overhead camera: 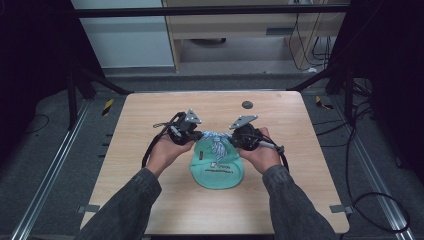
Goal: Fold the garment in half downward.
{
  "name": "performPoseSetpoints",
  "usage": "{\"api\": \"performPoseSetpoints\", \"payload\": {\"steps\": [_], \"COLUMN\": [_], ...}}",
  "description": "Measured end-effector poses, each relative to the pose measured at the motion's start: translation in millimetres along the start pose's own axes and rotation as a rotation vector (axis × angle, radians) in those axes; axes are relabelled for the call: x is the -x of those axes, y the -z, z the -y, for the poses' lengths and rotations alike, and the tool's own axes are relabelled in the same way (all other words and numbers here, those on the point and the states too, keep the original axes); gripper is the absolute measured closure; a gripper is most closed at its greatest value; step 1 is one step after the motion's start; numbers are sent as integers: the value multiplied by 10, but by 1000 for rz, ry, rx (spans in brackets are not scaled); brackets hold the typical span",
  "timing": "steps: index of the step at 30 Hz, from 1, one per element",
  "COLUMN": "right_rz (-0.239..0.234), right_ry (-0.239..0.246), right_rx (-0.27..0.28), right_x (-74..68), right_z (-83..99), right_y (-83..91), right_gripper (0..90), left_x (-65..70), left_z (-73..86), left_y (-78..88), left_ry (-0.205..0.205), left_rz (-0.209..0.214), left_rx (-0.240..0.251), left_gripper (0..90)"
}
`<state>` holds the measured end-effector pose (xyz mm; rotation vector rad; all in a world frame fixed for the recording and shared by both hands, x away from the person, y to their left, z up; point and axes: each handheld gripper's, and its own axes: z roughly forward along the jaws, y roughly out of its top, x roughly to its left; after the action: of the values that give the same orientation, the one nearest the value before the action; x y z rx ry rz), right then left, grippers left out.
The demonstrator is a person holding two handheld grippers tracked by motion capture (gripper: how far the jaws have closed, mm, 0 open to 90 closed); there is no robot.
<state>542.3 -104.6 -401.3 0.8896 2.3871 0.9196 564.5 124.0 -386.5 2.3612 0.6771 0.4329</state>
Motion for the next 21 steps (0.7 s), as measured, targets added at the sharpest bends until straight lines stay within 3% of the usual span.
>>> {"api": "performPoseSetpoints", "payload": {"steps": [21], "right_rz": [-37], "right_ry": [5], "right_rx": [-16], "right_x": [-90], "right_z": [168], "right_y": [-16], "right_gripper": [794], "left_x": [160], "left_z": [191], "left_y": [-29], "left_ry": [4], "left_rz": [35], "left_rx": [-11], "left_gripper": [872]}}
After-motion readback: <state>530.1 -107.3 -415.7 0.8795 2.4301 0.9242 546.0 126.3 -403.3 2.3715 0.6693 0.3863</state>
